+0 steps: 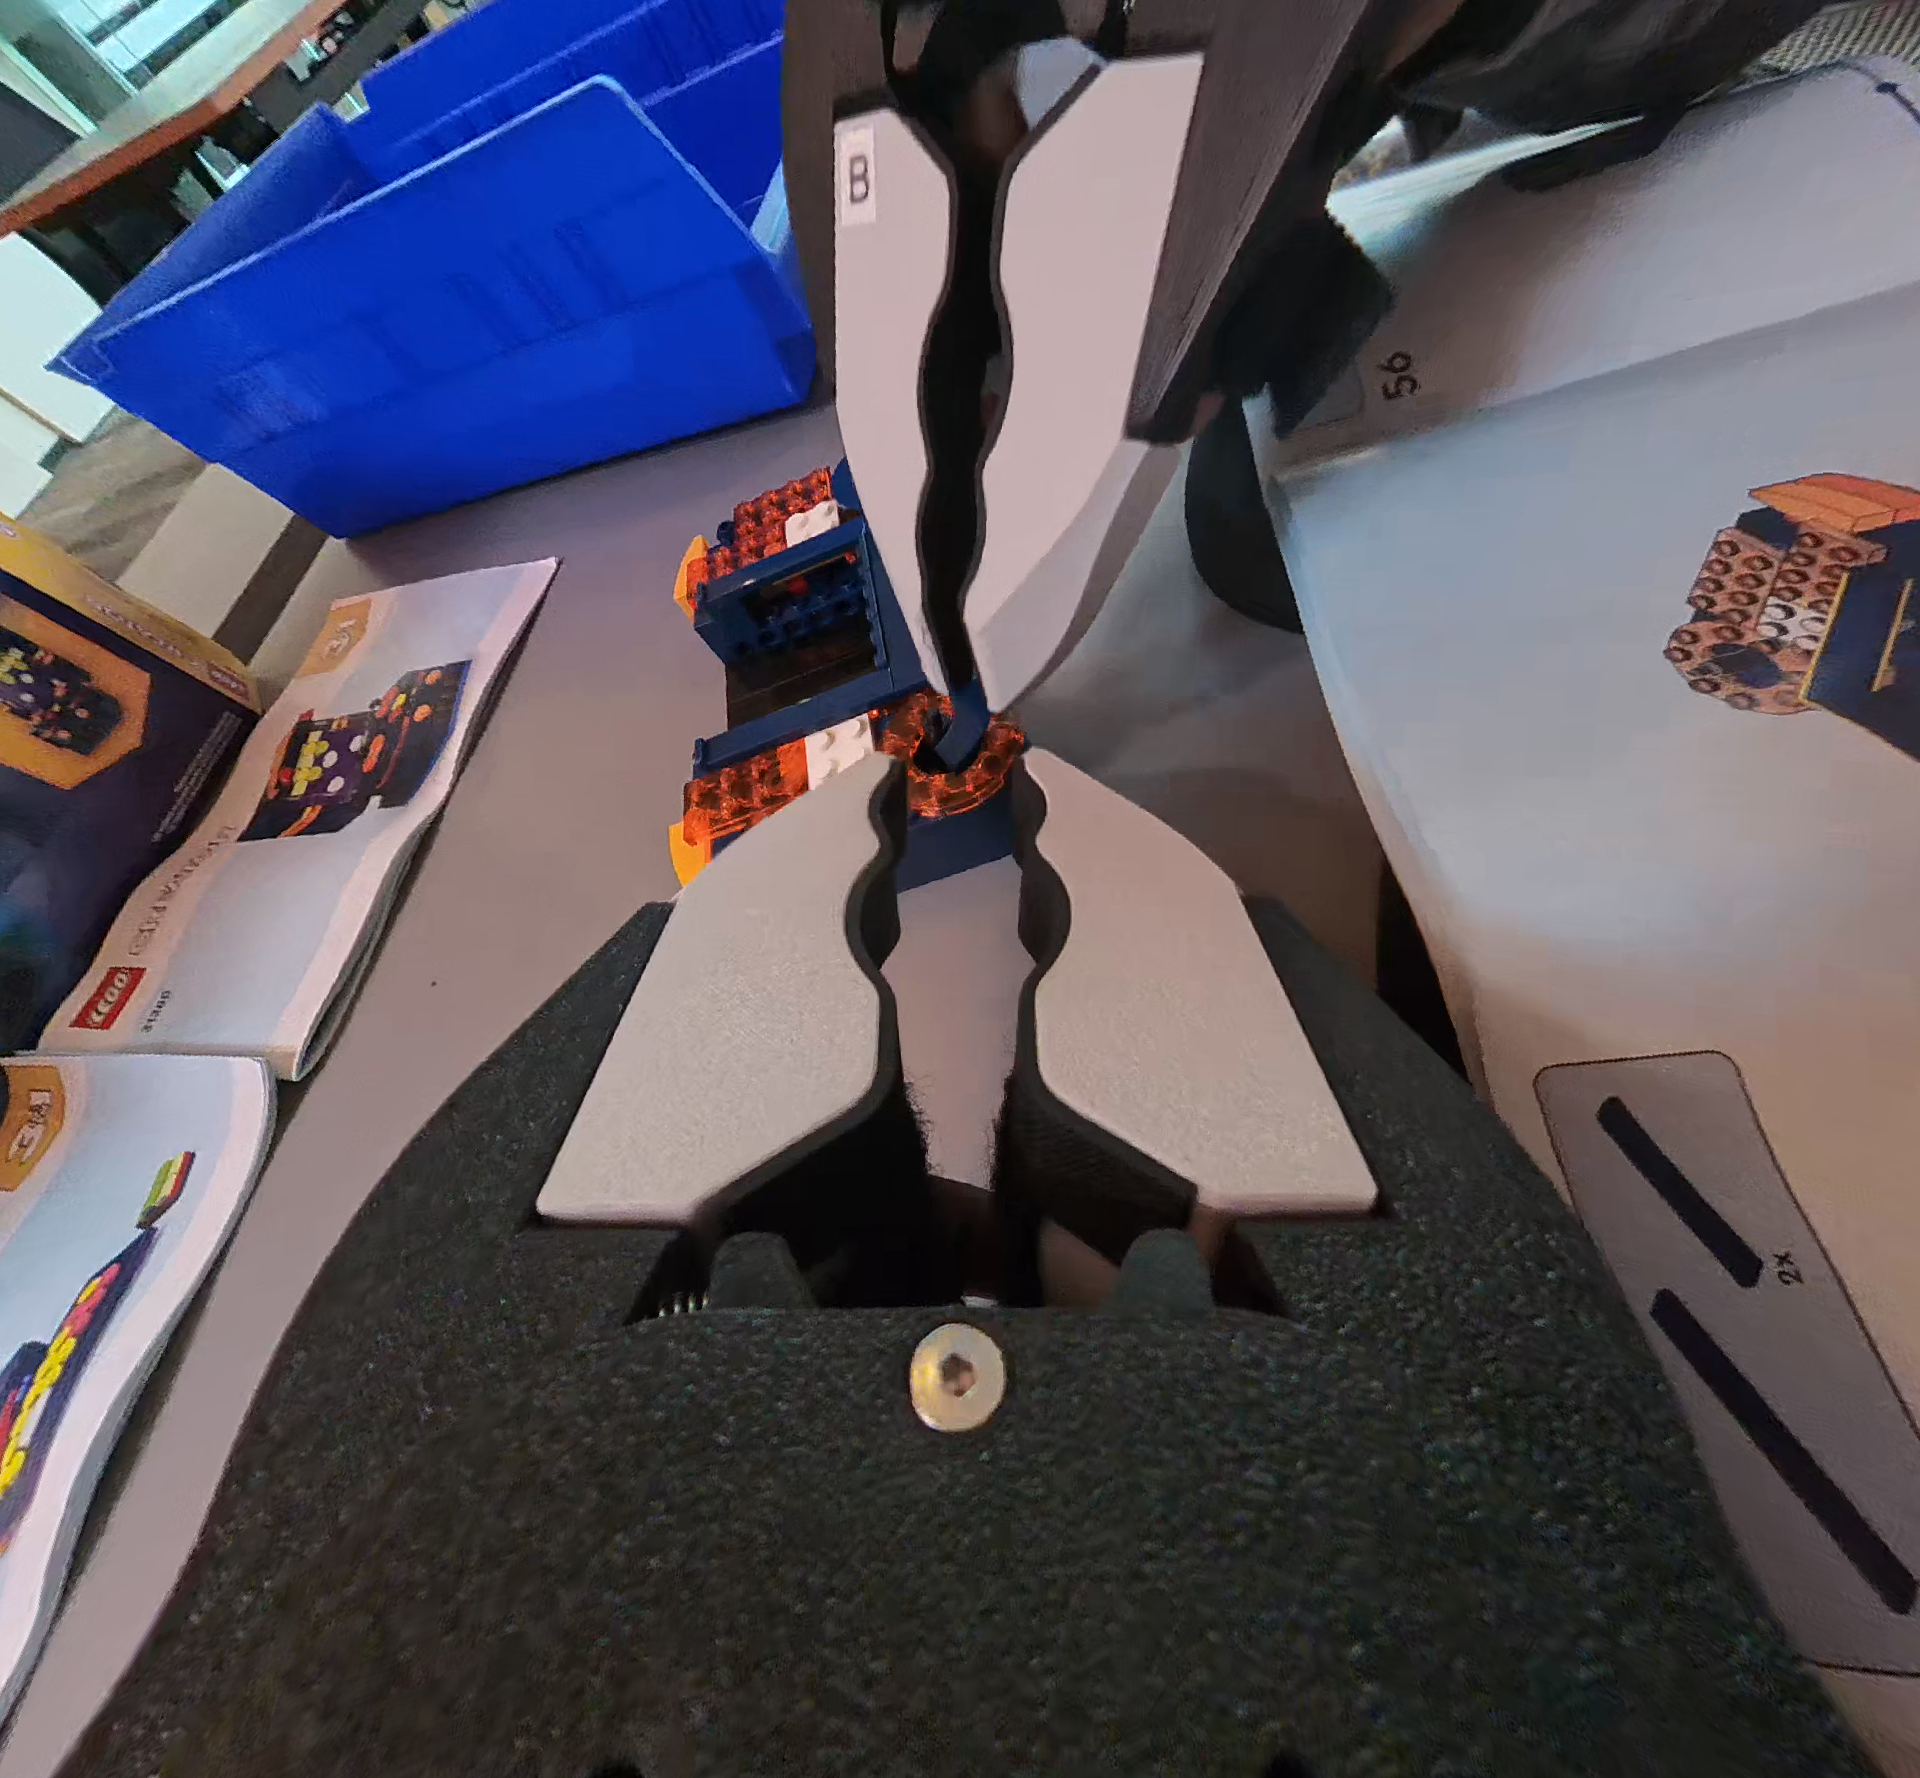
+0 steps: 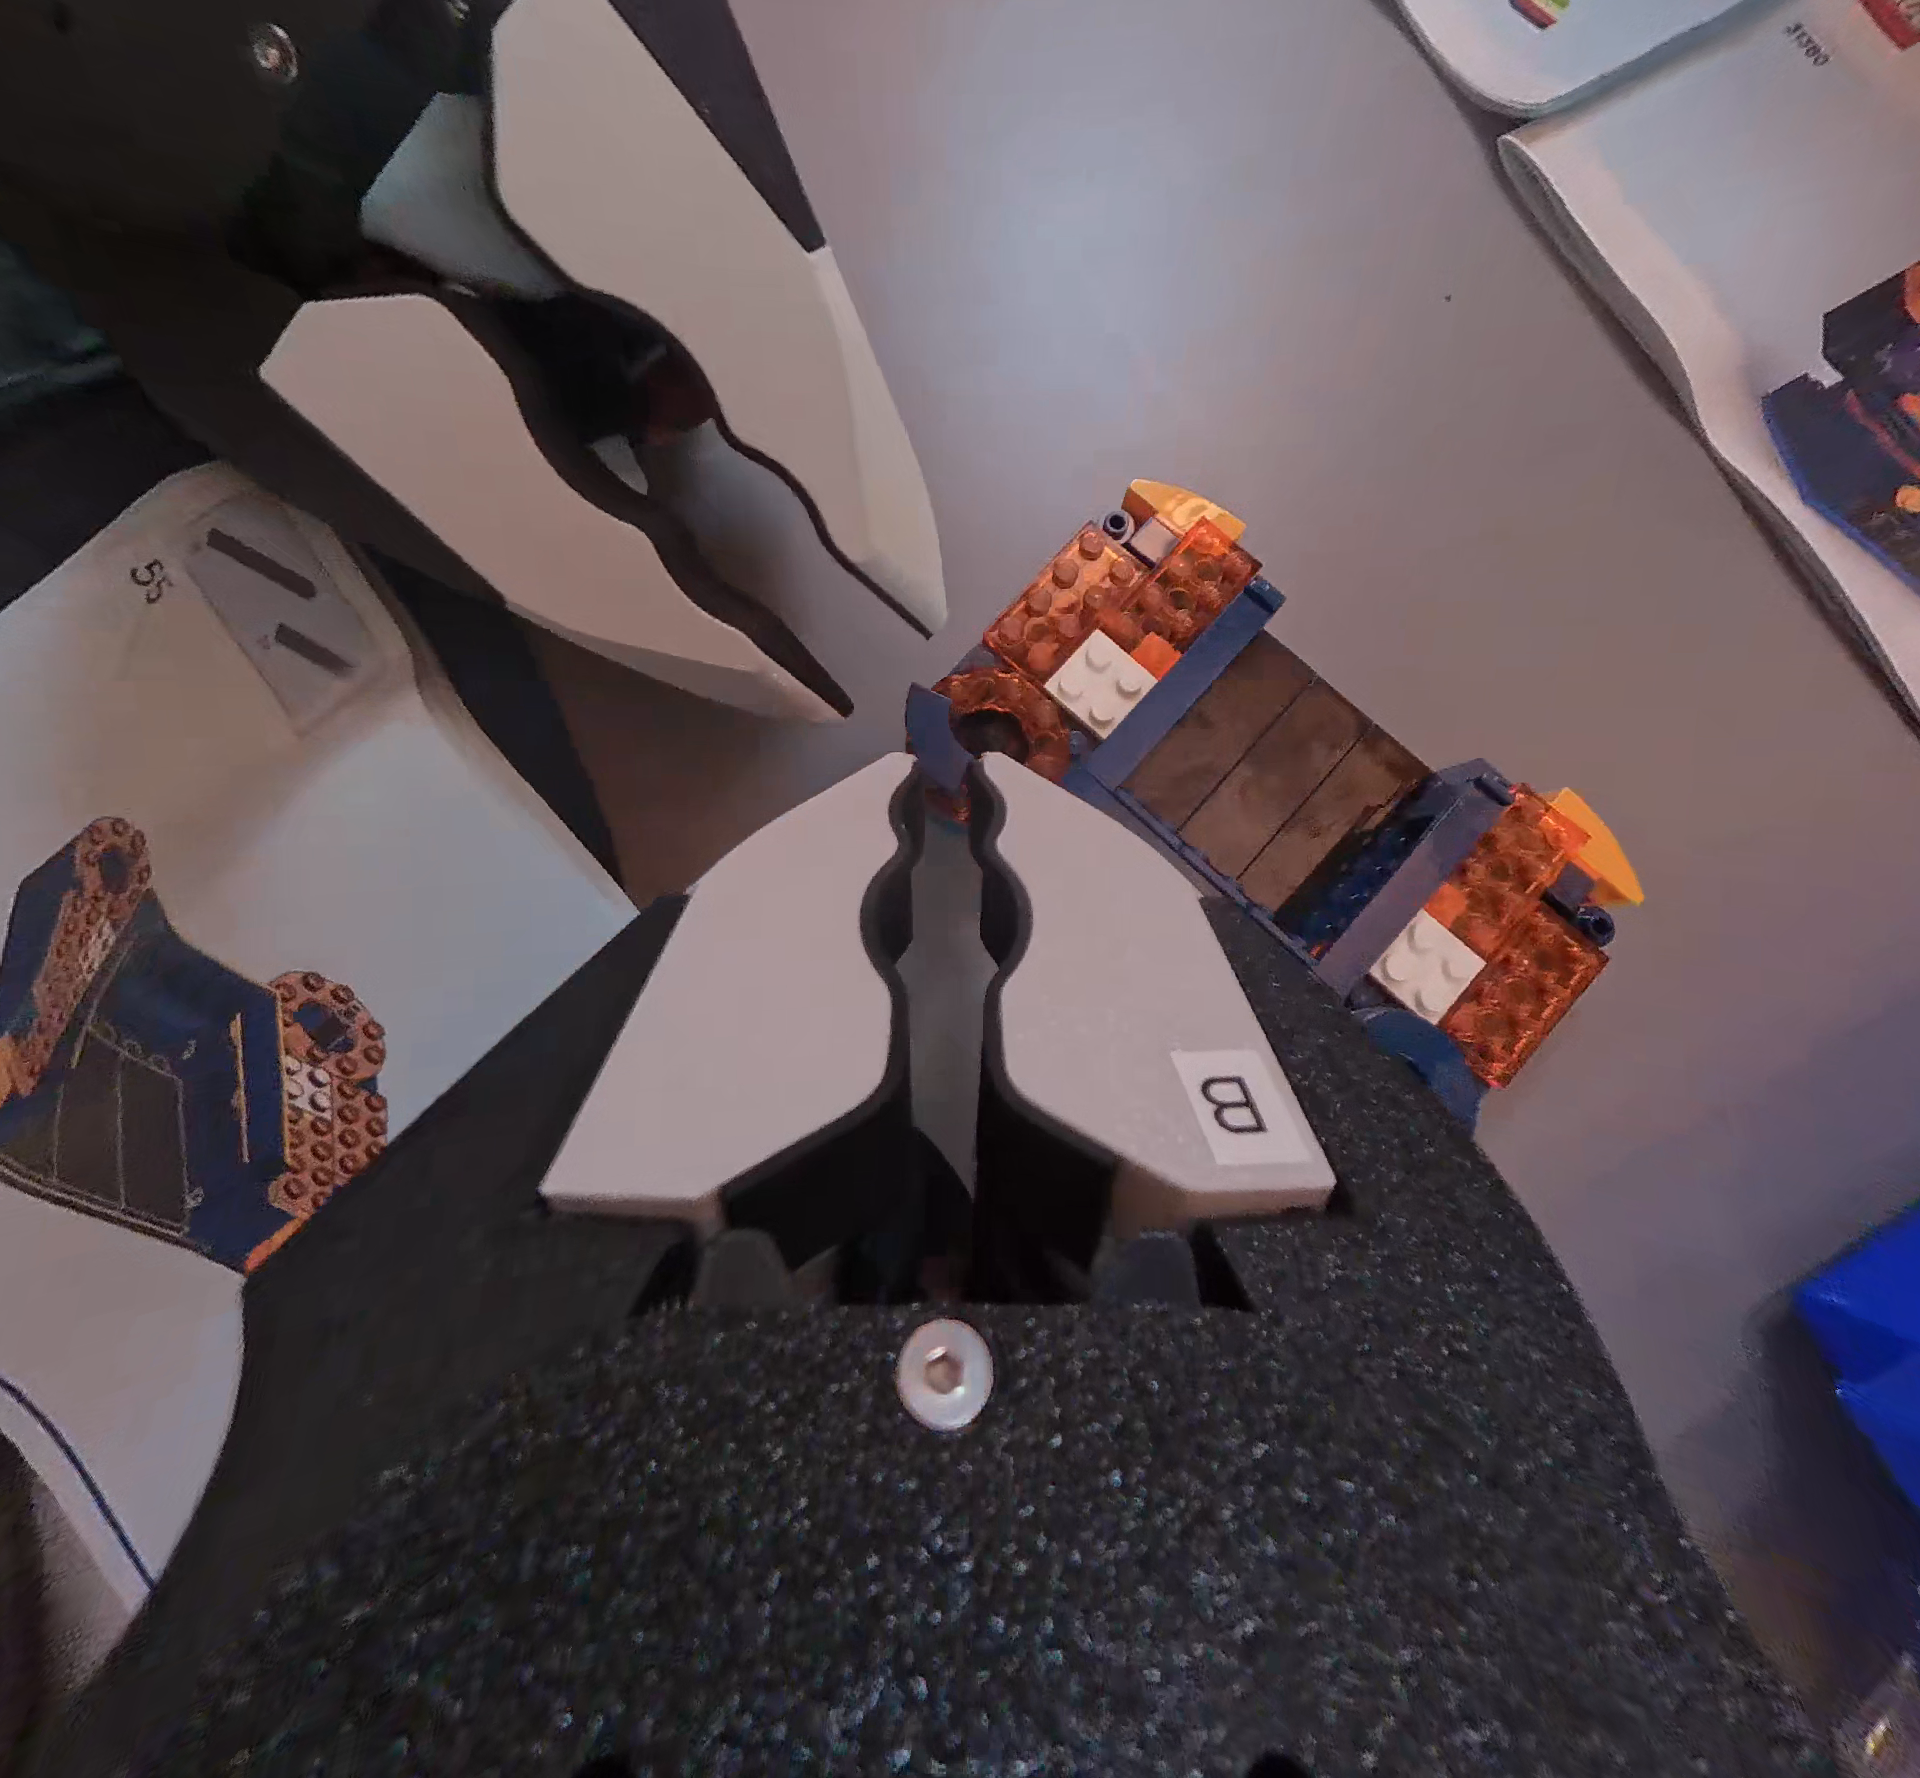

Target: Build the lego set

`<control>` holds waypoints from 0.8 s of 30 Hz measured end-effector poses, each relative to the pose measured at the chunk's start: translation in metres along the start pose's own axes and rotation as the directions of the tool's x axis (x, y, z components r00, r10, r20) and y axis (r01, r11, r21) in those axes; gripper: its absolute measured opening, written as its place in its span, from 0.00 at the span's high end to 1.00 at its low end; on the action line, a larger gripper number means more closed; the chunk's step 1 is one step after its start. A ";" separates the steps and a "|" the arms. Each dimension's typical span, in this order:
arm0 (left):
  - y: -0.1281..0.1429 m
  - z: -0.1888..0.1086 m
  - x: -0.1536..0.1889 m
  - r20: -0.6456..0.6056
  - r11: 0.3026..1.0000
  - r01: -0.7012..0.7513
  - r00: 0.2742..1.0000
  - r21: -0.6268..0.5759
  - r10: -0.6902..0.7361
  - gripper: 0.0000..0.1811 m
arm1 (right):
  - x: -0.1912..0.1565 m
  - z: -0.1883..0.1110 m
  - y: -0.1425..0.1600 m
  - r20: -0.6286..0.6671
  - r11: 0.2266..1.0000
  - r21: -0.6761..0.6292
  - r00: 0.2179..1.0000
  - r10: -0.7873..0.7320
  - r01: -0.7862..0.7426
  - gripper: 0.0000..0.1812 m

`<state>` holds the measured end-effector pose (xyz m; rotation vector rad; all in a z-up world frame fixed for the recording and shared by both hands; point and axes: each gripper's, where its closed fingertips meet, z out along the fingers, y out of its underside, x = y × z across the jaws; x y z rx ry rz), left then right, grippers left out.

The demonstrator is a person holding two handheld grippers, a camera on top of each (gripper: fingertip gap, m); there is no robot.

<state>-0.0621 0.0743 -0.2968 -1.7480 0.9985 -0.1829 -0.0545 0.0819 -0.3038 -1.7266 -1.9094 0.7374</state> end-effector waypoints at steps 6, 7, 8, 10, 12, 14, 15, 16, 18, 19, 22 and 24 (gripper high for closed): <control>-0.003 0.001 0.004 0.009 0.997 -0.072 0.997 -0.005 0.072 0.92 | -0.001 0.003 0.003 -0.046 0.999 -0.035 0.999 0.011 -0.013 0.96; -0.003 0.002 0.005 0.008 0.997 -0.081 0.997 -0.008 0.081 0.93 | -0.001 0.003 0.004 -0.050 0.999 -0.037 0.999 0.011 -0.013 0.96; -0.002 0.004 0.007 0.006 0.996 -0.089 0.996 -0.015 0.089 0.92 | -0.001 0.003 0.004 -0.059 0.999 -0.037 0.998 0.009 -0.011 0.96; 0.000 0.006 0.009 0.000 0.994 -0.102 0.995 -0.031 0.102 0.92 | 0.000 0.004 0.004 -0.062 0.999 -0.037 0.998 0.009 -0.011 0.96; 0.002 0.008 0.010 0.001 0.992 -0.115 0.993 -0.044 0.115 0.92 | -0.001 0.005 0.004 -0.059 0.999 -0.032 0.998 0.013 -0.015 0.96; 0.004 0.010 0.011 -0.002 0.992 -0.113 0.994 -0.053 0.113 0.94 | -0.001 0.005 0.004 -0.060 0.999 -0.031 0.998 0.015 -0.017 0.96; 0.004 0.011 0.011 0.000 0.993 -0.105 0.994 -0.054 0.106 0.94 | -0.001 0.005 0.004 -0.063 0.999 -0.031 0.998 0.014 -0.016 0.96; 0.004 0.011 0.010 0.003 0.994 -0.100 0.995 -0.053 0.100 0.94 | -0.001 0.005 0.004 -0.065 0.999 -0.030 0.998 0.013 -0.015 0.96; 0.004 0.011 0.009 0.003 0.996 -0.079 0.997 -0.050 0.079 0.94 | -0.001 0.005 0.004 -0.065 0.999 -0.030 0.998 0.010 -0.012 0.96; 0.004 0.011 0.009 0.000 0.996 -0.071 0.998 -0.049 0.071 0.94 | -0.001 0.005 0.004 -0.063 1.000 -0.030 0.998 0.007 -0.009 0.96; 0.005 0.011 0.009 -0.002 0.996 -0.067 0.998 -0.055 0.067 0.95 | -0.003 0.005 0.004 -0.040 1.000 -0.029 0.999 0.001 -0.002 0.95; 0.005 0.011 0.009 -0.002 0.996 -0.071 0.997 -0.055 0.071 0.95 | -0.004 0.004 0.004 -0.022 1.000 -0.027 1.000 -0.014 0.013 0.95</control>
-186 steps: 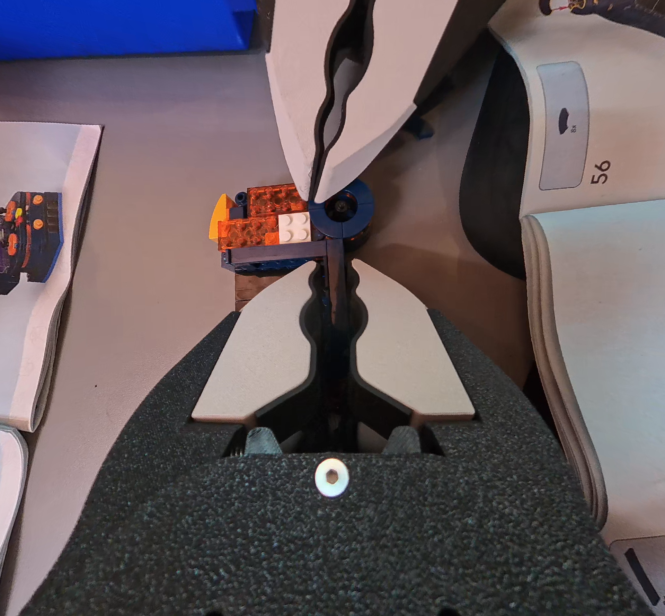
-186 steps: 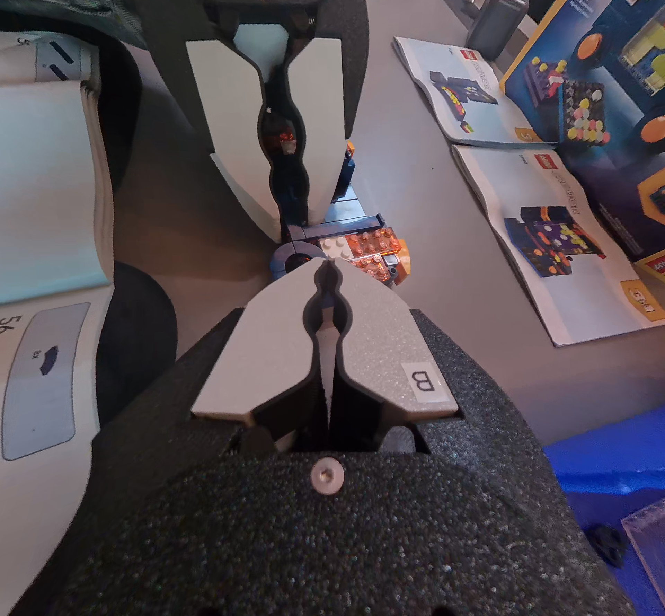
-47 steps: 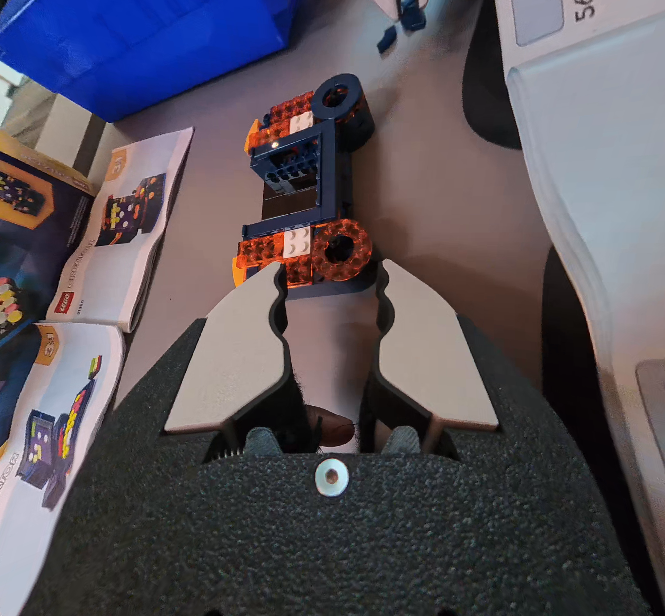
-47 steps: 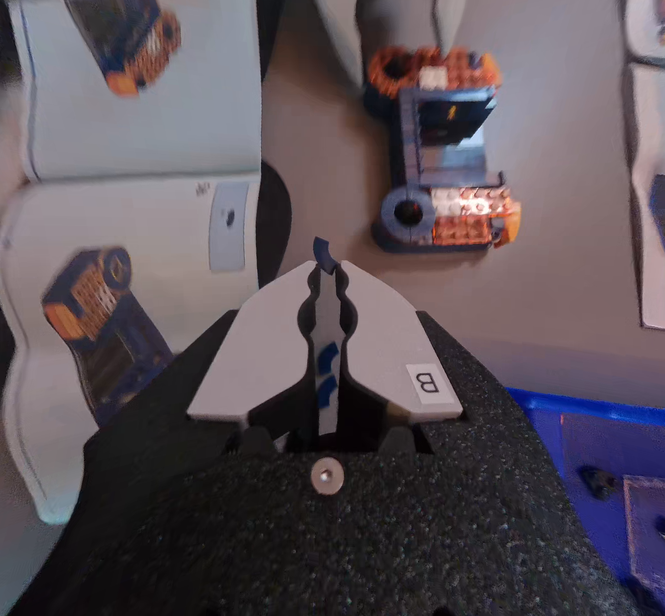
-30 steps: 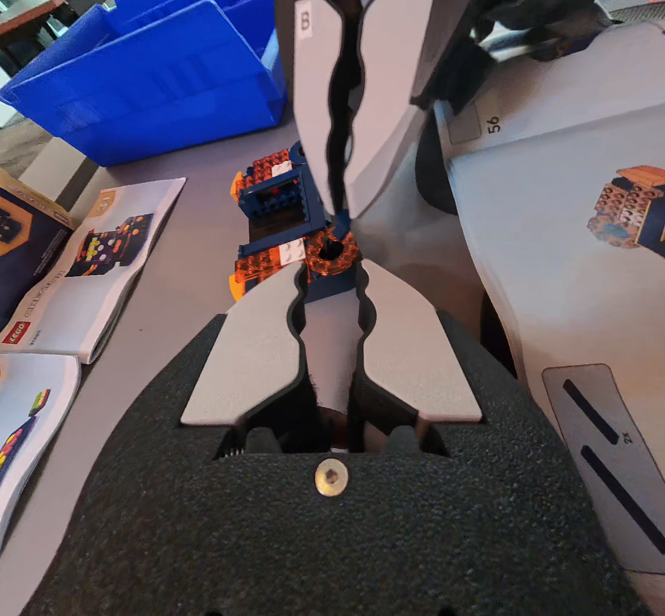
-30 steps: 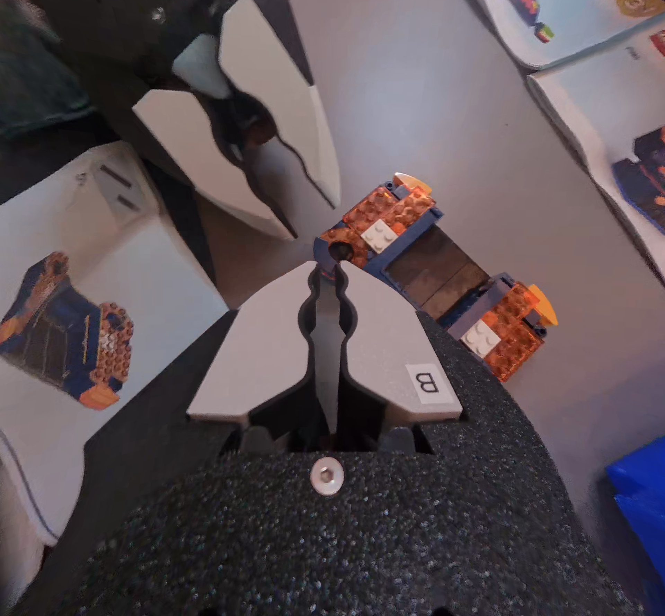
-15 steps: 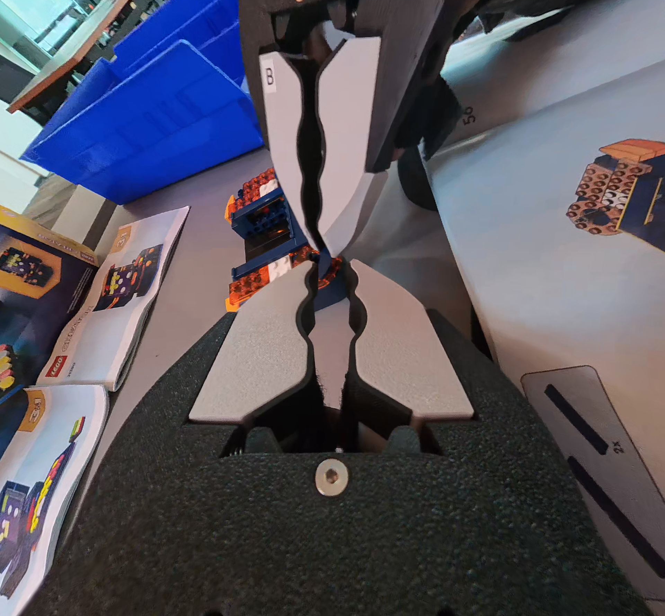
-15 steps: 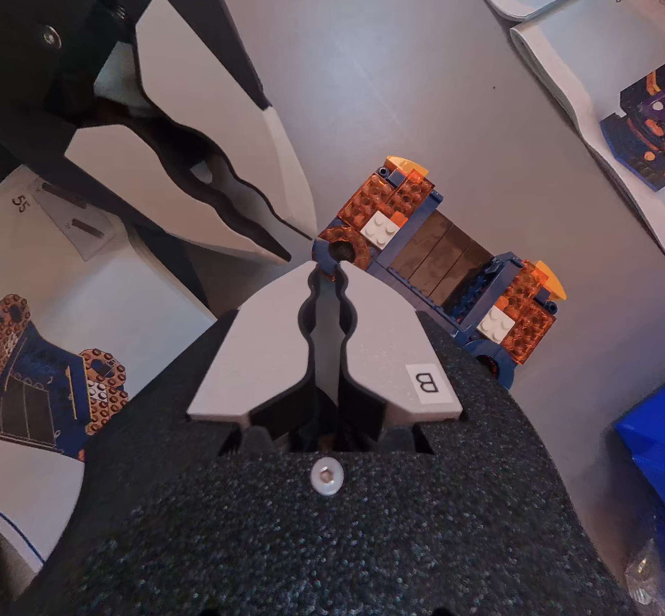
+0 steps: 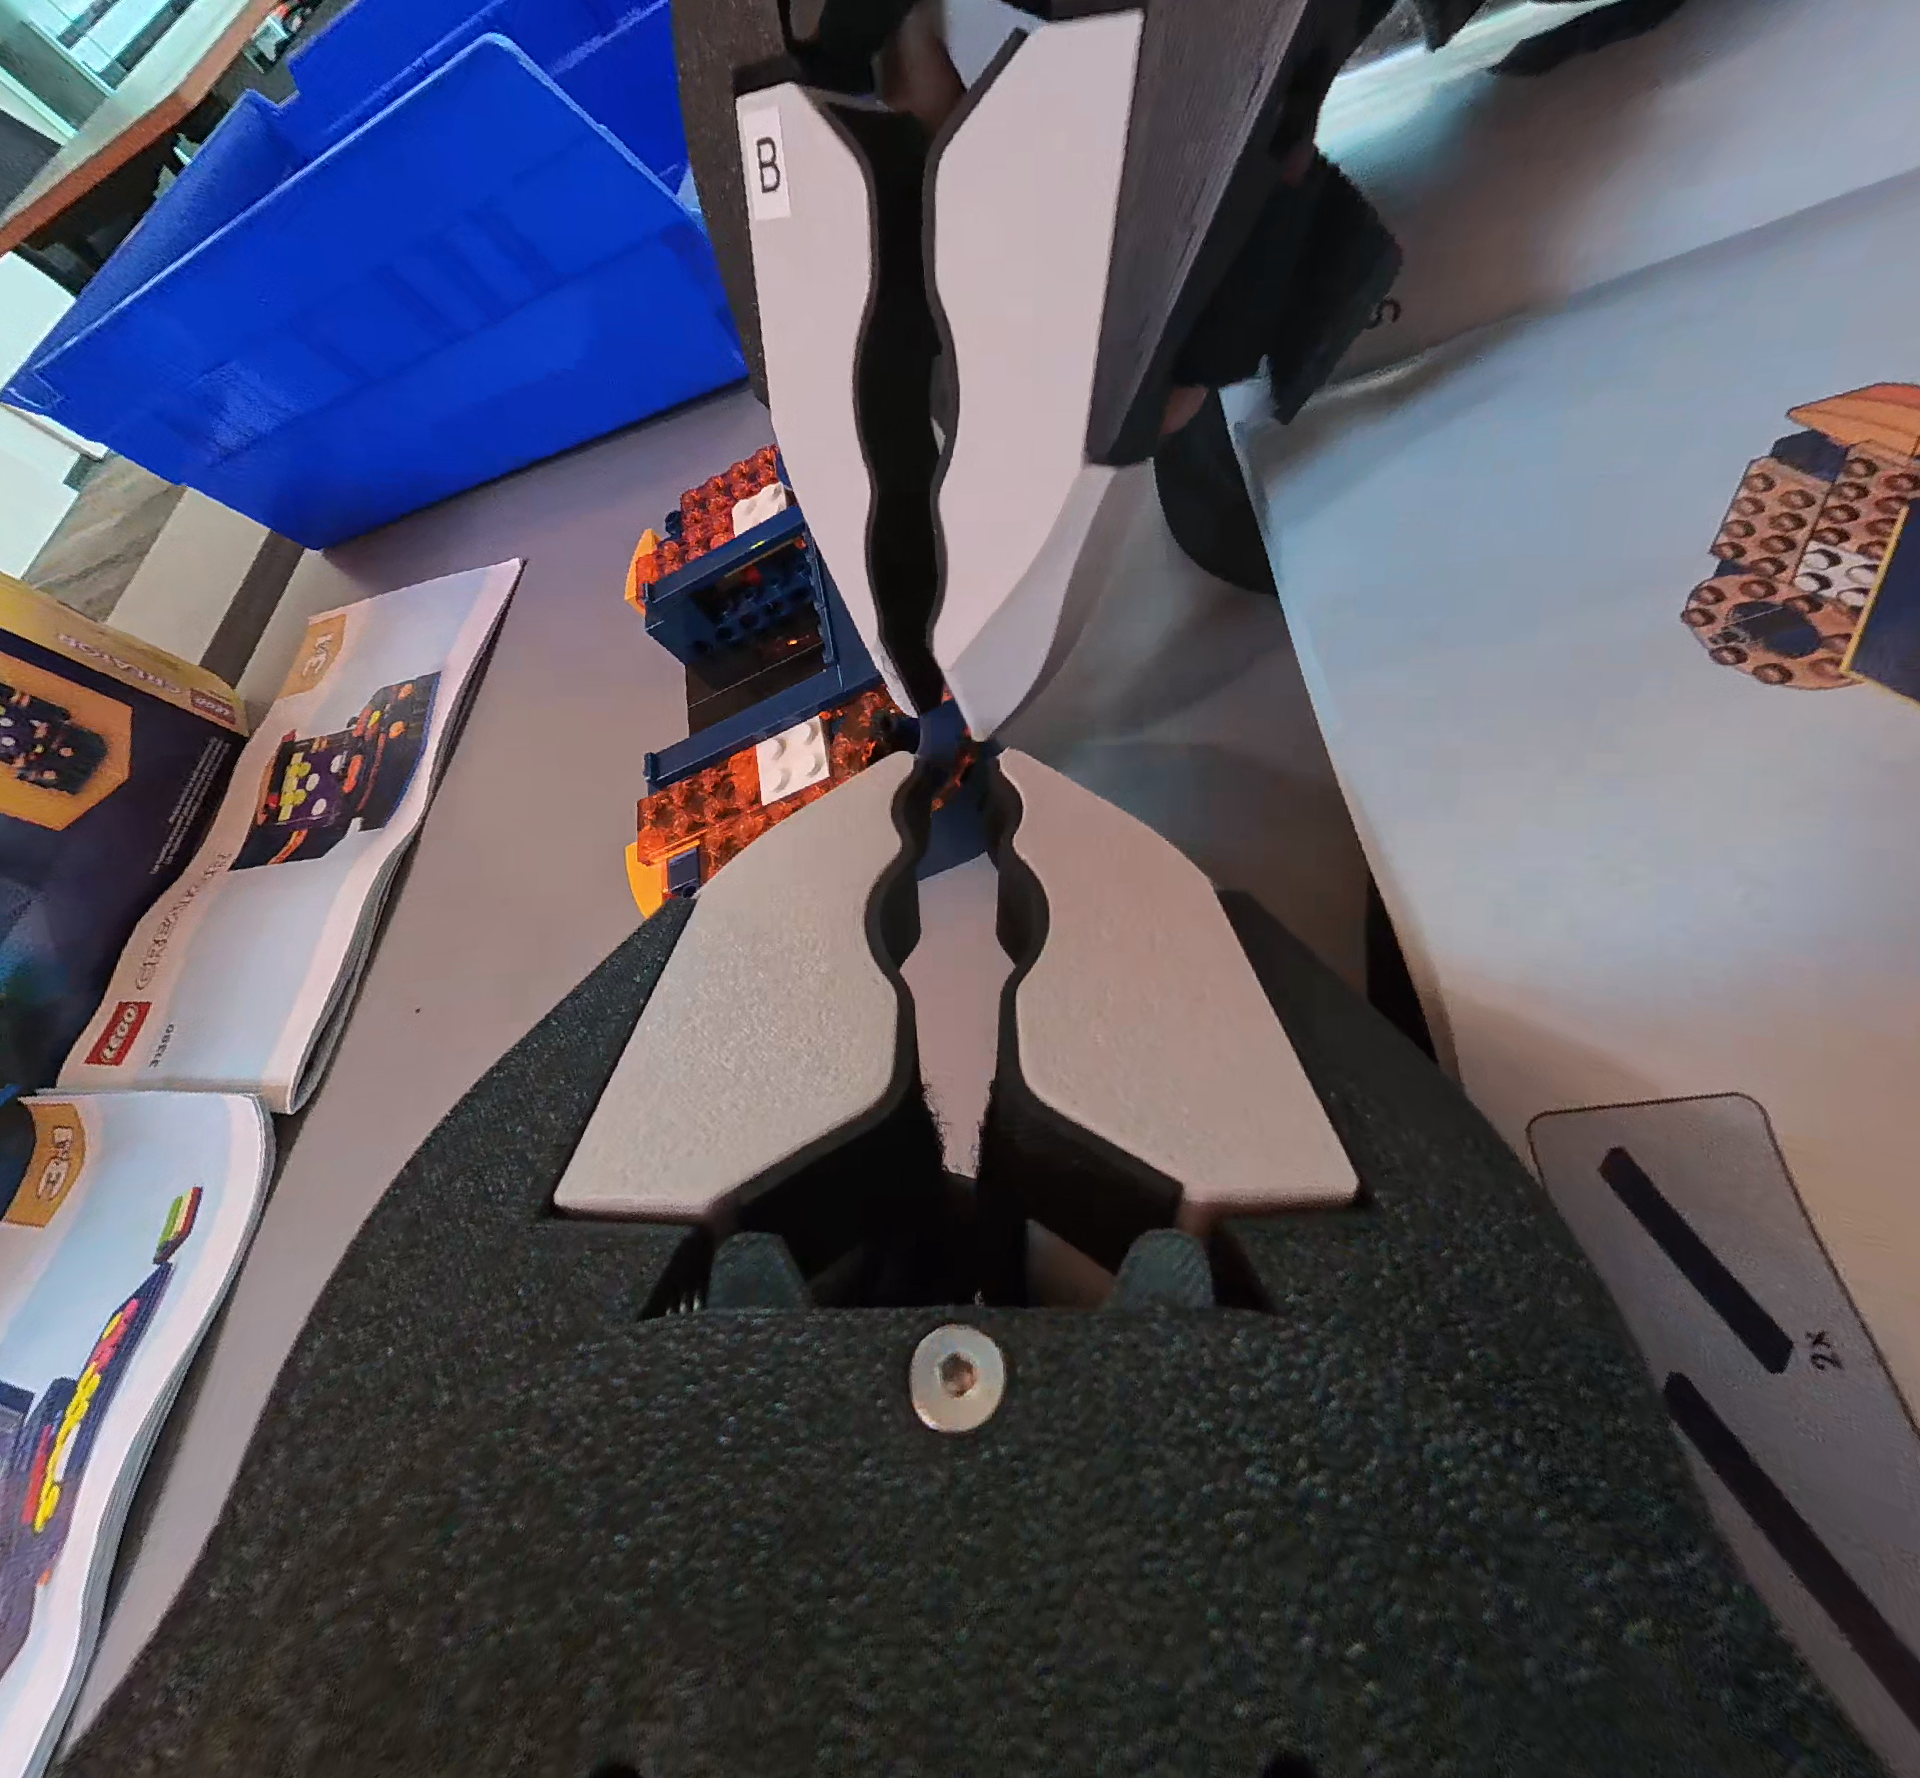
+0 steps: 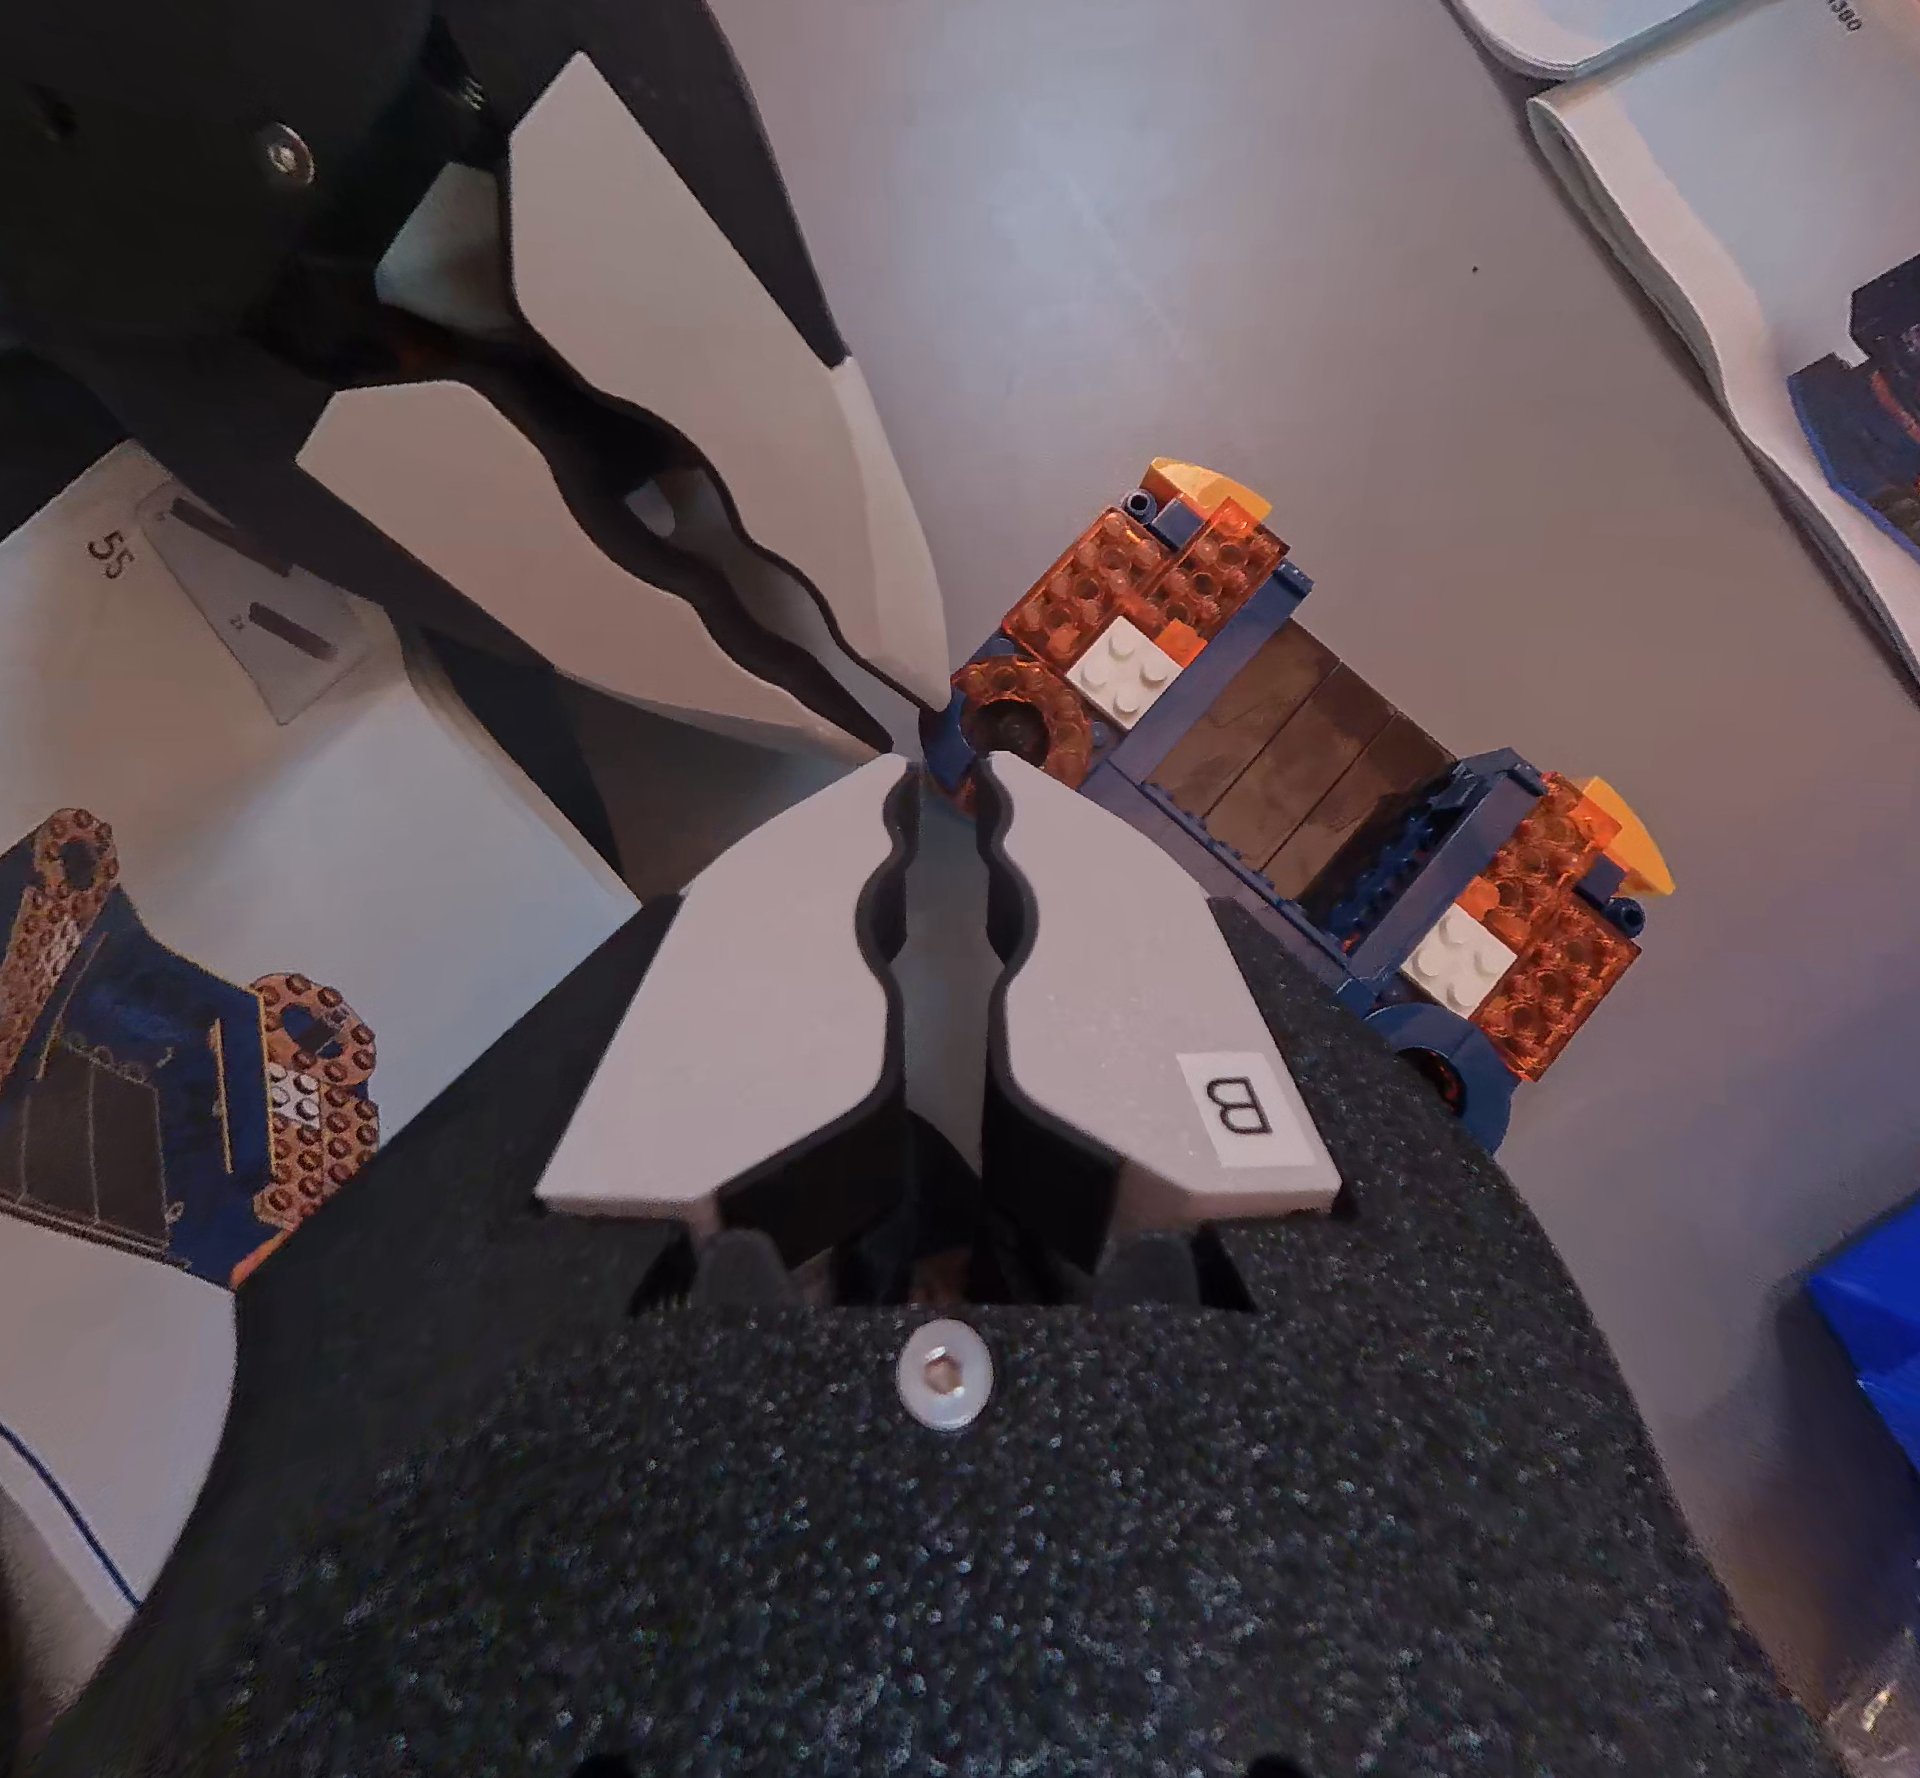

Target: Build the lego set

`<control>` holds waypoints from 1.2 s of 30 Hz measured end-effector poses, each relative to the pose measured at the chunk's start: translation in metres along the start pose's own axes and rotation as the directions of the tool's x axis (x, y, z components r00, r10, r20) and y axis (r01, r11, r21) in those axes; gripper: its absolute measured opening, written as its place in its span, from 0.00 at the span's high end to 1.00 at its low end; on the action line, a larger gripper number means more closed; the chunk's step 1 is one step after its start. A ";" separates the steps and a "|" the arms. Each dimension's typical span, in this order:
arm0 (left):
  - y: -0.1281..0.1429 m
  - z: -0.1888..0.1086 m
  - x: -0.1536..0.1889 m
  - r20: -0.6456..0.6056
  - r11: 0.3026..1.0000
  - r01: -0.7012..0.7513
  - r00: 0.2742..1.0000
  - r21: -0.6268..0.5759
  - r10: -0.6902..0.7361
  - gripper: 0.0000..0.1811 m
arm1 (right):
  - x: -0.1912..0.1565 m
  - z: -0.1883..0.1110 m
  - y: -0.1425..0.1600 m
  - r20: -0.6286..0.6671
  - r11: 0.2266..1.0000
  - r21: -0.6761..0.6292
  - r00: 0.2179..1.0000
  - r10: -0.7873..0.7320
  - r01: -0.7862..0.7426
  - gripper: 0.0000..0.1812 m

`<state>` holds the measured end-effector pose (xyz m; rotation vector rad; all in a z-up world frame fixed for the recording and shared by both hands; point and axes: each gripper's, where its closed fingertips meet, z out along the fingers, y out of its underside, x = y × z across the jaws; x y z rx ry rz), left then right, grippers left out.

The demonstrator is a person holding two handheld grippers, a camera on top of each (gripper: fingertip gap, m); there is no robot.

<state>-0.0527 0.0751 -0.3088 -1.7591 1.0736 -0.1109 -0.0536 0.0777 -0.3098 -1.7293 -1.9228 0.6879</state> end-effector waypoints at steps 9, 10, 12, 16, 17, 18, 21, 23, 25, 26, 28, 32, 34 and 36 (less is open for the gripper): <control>0.000 0.001 0.001 -0.007 1.000 -0.003 1.000 -0.007 0.003 0.94 | 0.007 -0.009 -0.007 0.053 0.996 0.082 0.998 -0.044 0.040 0.97; -0.001 0.001 0.001 -0.008 1.000 0.002 1.000 -0.002 -0.002 0.94 | 0.007 -0.009 -0.010 0.058 0.993 0.110 0.997 -0.051 0.045 0.98; 0.000 0.001 0.001 -0.008 1.000 0.007 1.000 -0.001 -0.007 0.94 | 0.011 -0.006 -0.011 0.051 0.991 0.130 0.998 -0.047 0.040 0.99; -0.001 0.002 0.001 -0.007 1.000 0.001 1.000 -0.003 -0.001 0.94 | 0.011 -0.003 -0.009 0.093 0.988 0.154 0.995 -0.016 0.002 0.98; -0.001 0.002 0.000 -0.006 1.000 0.001 1.000 -0.003 -0.001 0.94 | 0.011 -0.004 -0.009 0.096 0.988 0.155 0.995 -0.018 0.003 0.98; -0.001 0.002 0.000 -0.007 1.000 0.002 1.000 -0.003 -0.002 0.94 | 0.011 -0.003 -0.008 0.092 0.988 0.155 0.996 -0.023 0.008 0.98; -0.001 0.003 0.000 -0.007 1.000 0.002 1.000 -0.002 -0.002 0.94 | 0.011 -0.002 -0.005 0.085 0.989 0.144 0.996 -0.034 0.022 0.94; -0.001 0.003 0.000 -0.009 1.000 0.003 1.000 -0.002 -0.003 0.94 | 0.010 -0.002 -0.006 0.094 0.988 0.153 0.995 -0.026 0.011 0.92; -0.001 0.003 0.000 -0.010 1.000 0.004 1.000 -0.002 -0.004 0.94 | 0.011 -0.002 -0.006 0.097 0.986 0.164 0.995 -0.020 0.004 0.91; -0.001 0.003 0.000 -0.011 1.000 0.004 1.000 -0.002 -0.004 0.94 | 0.011 -0.001 -0.006 0.096 0.987 0.162 0.995 -0.019 0.004 0.91; -0.001 0.003 0.000 -0.013 1.000 0.004 1.000 -0.001 -0.004 0.94 | 0.010 0.001 -0.004 0.102 0.988 0.156 0.994 -0.025 0.009 0.91; -0.001 0.003 0.000 -0.014 1.000 0.004 1.000 -0.001 -0.004 0.94 | 0.009 0.002 -0.003 0.100 0.988 0.154 0.994 -0.033 0.017 0.90; -0.001 0.003 0.000 -0.014 1.000 0.004 1.000 0.000 -0.004 0.95 | 0.009 0.002 -0.003 0.098 0.988 0.155 0.994 -0.042 0.026 0.90; -0.001 0.003 0.000 -0.016 1.000 0.003 1.000 0.001 -0.003 0.95 | 0.009 0.003 -0.003 0.097 0.987 0.157 0.994 -0.043 0.027 0.90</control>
